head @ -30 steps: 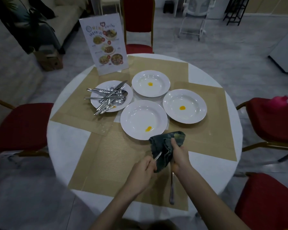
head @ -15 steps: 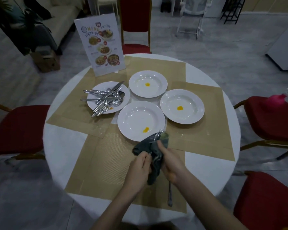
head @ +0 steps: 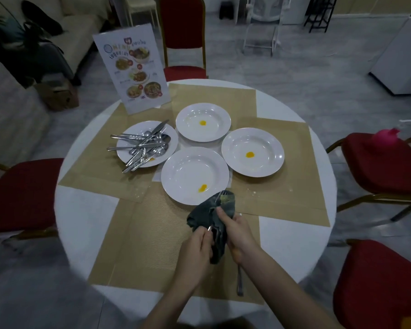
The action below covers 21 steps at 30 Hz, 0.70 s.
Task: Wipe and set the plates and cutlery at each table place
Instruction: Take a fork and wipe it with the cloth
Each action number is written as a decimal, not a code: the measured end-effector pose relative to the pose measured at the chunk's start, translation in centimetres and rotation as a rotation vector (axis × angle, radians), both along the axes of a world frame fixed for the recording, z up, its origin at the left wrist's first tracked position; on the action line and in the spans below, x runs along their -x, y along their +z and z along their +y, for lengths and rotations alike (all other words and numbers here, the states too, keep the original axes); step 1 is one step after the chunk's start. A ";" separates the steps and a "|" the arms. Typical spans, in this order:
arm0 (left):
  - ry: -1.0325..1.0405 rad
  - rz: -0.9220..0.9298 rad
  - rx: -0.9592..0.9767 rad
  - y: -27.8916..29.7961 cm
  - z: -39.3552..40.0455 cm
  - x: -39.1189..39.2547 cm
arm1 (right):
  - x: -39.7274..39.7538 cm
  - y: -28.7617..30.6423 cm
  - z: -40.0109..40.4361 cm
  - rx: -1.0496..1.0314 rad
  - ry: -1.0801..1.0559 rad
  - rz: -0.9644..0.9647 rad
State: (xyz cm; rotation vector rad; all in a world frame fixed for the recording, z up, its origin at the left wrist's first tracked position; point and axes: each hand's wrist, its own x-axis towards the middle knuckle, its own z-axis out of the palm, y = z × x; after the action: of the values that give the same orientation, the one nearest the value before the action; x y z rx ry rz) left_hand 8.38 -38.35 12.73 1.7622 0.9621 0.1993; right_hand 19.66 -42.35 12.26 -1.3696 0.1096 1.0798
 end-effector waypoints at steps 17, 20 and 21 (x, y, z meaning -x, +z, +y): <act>-0.061 -0.053 0.279 1.7 -0.1 -0.2 | -1.4 -0.6 -1.7 -0.018 -0.053 -0.105; -0.001 -0.057 0.223 1.8 0.3 -0.5 | -0.3 -0.1 -1.5 -0.032 0.060 -0.169; 0.029 -0.056 0.193 1.9 0.3 -0.6 | 0.3 -0.1 -1.5 -0.037 0.095 -0.170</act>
State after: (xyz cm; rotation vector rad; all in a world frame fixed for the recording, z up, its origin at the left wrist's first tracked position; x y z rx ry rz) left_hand 8.95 -38.03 14.65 1.5593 0.9347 0.1678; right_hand 19.32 -43.80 12.15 -1.4386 -0.0996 1.0340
